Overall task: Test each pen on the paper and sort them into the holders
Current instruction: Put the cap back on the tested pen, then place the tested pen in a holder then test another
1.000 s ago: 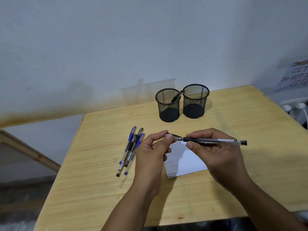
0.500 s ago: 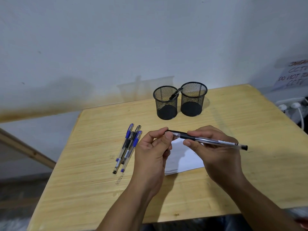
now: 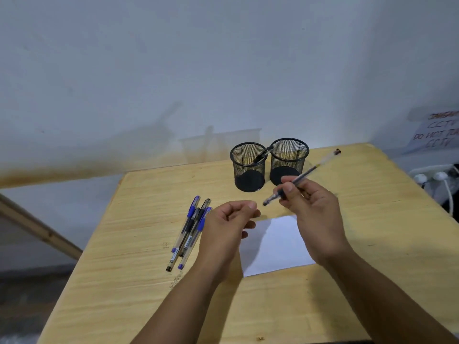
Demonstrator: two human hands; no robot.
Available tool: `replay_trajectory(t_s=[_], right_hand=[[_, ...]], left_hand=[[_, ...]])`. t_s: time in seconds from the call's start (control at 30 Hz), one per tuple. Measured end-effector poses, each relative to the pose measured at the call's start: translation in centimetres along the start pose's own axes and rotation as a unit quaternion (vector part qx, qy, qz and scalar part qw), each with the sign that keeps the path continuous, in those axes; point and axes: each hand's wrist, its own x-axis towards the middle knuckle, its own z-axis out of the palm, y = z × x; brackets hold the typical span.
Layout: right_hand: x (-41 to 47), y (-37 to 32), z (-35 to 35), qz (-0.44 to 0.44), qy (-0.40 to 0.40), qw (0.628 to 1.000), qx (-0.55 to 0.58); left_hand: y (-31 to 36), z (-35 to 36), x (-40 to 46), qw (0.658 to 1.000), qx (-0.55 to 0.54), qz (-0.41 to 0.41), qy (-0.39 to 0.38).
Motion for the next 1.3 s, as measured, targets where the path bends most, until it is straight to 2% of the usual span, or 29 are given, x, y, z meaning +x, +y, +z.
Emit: replay_trajectory(t_s=[0.07, 0.13, 0.23, 0.37, 0.57, 0.67, 0.87, 1.0, 1.2, 1.3], right_hand=[[1.8, -0.7, -0.7, 0.006, -0.016, 0.999, -0.033], [3.7, -1.3, -1.5, -0.003, -0.037, 0.992, -0.123], [6.4, -1.7, -2.5, -0.051, -0.039, 0.958, -0.279], [8.9, -2.5, -2.1, -0.099, -0.035, 0.923, -0.371], [11.2, -2.6, -0.3, -0.149, -0.068, 0.884, -0.439], [12.2, -2.1, 1.1, -0.179, -0.1, 0.842, -0.5], [13.1, -0.8, 3.3, -0.186, -0.134, 0.799, -0.556], [12.7, -0.2, 3.1, -0.195, -0.14, 0.806, -0.542], [10.3, -0.3, 2.2, -0.288, -0.052, 0.821, -0.491], [8.7, 0.6, 2.9, -0.289, -0.07, 0.843, -0.449]], left_hand=[[-0.2, -0.3, 2.2, 0.999, 0.032, 0.019, 0.025], [-0.5, -0.4, 4.6, 0.995, 0.073, 0.049, 0.043], [-0.7, 0.0, 7.9, 0.976, 0.181, 0.096, 0.068], [-1.7, 0.8, 11.4, 0.942, 0.303, 0.119, 0.077], [-3.1, 1.5, 12.4, 0.938, 0.285, 0.164, 0.11], [-3.5, 1.3, 12.6, 0.933, 0.287, 0.186, 0.112], [-3.6, 1.2, 12.7, 0.928, 0.296, 0.193, 0.116], [-3.4, 1.2, 12.6, 0.934, 0.289, 0.184, 0.104], [-2.7, -1.1, 9.1, 0.955, 0.249, 0.153, 0.059], [-3.2, -3.6, 5.8, 0.939, 0.291, 0.17, 0.062]])
